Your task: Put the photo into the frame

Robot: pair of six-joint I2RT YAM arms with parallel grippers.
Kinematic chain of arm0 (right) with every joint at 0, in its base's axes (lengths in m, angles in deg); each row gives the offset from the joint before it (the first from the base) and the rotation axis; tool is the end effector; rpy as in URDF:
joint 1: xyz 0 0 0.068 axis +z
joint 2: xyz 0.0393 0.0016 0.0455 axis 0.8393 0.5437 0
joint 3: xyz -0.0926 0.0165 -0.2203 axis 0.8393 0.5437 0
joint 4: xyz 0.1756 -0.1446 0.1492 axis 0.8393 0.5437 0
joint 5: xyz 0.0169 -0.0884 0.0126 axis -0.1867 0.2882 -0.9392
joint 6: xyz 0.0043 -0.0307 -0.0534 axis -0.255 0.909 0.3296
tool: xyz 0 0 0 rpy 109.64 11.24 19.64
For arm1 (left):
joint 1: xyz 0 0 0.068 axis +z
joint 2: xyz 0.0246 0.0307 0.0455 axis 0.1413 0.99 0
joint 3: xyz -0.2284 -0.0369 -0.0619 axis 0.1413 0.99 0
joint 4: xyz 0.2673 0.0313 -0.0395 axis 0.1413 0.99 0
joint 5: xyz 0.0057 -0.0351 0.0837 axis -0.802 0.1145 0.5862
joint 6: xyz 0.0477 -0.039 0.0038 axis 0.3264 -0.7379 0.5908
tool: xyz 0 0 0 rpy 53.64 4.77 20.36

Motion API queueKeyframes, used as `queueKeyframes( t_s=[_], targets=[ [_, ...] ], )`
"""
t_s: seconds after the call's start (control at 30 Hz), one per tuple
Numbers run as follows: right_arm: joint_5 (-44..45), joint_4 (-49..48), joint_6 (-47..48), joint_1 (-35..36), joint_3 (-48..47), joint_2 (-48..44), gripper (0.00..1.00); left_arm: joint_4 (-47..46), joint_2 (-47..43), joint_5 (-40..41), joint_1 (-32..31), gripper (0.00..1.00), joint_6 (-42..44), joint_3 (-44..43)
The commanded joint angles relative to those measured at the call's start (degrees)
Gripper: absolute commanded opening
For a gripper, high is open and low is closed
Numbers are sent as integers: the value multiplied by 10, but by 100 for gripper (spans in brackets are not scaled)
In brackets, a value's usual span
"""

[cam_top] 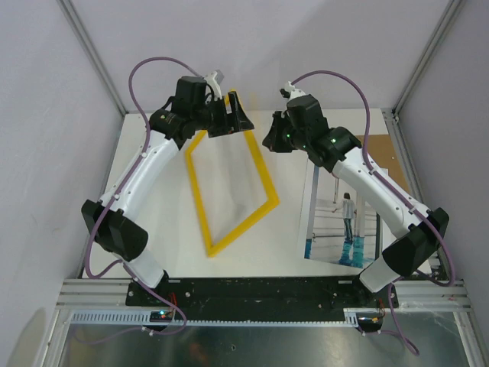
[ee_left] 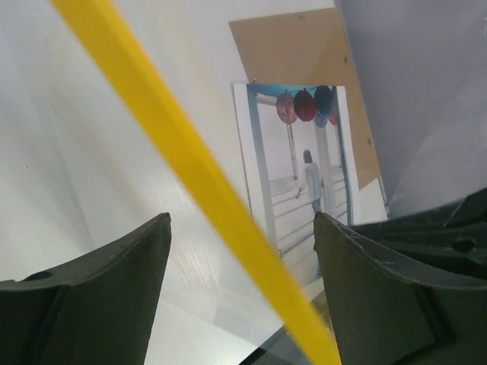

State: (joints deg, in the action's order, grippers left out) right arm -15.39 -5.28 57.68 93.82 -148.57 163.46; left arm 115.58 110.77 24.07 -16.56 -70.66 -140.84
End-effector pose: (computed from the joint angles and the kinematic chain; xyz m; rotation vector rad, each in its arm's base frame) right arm 0.2981 0.2217 0.3717 -0.1875 2.1474 0.6402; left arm 0.3445 -0.1752 0.3767 0.1066 2.2218 -0.9018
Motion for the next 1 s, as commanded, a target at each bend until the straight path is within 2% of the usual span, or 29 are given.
queueKeyframes(
  t_s=[0.0, 0.23, 0.5, 0.67, 0.97],
  targets=[
    [-59, -70, -33, 13, -19, 0, 0, 6, -1, 39, -1, 80, 8, -12],
    [-95, -106, -57, -9, 36, -4, 0, 4, -21, 140, 17, 80, -11, 5],
    [-89, -108, -53, -65, 102, -44, 0, -17, -51, 226, 77, 79, -52, 146],
    [-77, -93, -43, -112, 134, -92, 0, -24, -35, 315, 81, 78, -47, 213],
    [-94, -67, -29, -175, 154, -158, 0, -37, 41, 383, 59, 68, -53, 286]
  ],
)
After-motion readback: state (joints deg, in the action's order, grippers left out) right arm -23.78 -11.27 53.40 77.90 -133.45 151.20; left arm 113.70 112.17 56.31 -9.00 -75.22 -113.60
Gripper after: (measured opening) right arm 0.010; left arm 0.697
